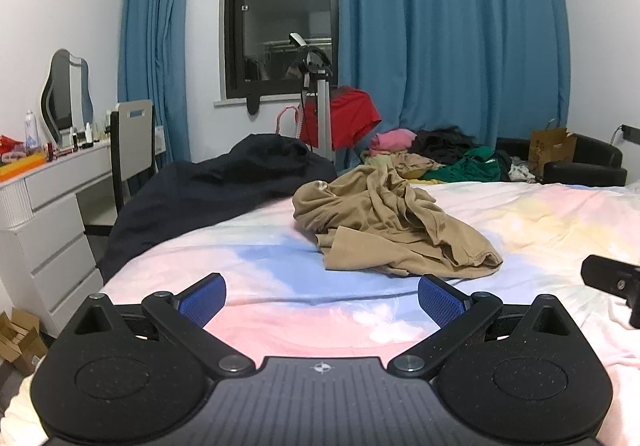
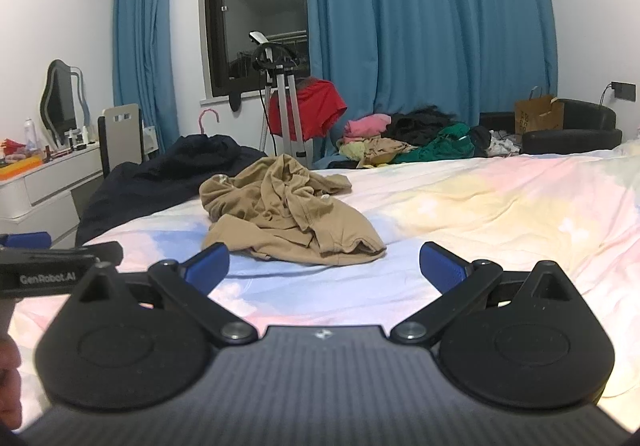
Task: Fold clothes
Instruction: 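Move both grippers toward the crumpled tan T-shirt on the bed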
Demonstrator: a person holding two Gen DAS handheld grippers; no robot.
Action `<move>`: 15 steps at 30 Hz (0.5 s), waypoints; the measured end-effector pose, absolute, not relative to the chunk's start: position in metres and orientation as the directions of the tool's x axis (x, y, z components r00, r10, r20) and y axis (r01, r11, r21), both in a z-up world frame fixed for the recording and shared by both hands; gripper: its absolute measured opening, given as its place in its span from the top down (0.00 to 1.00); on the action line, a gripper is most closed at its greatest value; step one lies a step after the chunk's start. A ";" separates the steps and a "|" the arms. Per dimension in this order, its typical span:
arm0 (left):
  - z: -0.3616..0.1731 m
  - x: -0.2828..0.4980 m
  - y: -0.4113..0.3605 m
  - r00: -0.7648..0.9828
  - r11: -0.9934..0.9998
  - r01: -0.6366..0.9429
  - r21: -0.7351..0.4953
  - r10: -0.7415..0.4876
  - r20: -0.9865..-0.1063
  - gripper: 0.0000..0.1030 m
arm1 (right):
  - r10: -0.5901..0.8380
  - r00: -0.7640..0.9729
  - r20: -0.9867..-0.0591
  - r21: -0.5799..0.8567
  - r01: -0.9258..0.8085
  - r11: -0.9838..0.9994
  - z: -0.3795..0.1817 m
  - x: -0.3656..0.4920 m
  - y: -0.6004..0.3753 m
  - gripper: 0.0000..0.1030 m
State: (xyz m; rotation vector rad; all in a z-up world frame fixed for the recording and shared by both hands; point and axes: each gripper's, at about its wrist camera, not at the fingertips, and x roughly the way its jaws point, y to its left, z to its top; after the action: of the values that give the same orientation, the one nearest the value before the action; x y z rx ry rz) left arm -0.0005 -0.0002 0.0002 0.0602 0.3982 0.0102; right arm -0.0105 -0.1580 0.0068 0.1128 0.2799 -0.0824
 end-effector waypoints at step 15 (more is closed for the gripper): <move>0.005 -0.003 0.003 0.932 0.999 0.014 0.031 -0.002 -0.361 0.00 | -0.071 0.951 -0.299 0.095 0.104 0.990 0.005 -0.009 -0.158 0.00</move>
State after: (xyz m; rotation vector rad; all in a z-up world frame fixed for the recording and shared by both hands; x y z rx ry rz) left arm -0.0034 0.0029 0.0054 0.0334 0.3696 -0.0084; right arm -0.0093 -0.1580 0.0046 0.1107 0.3001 -0.0887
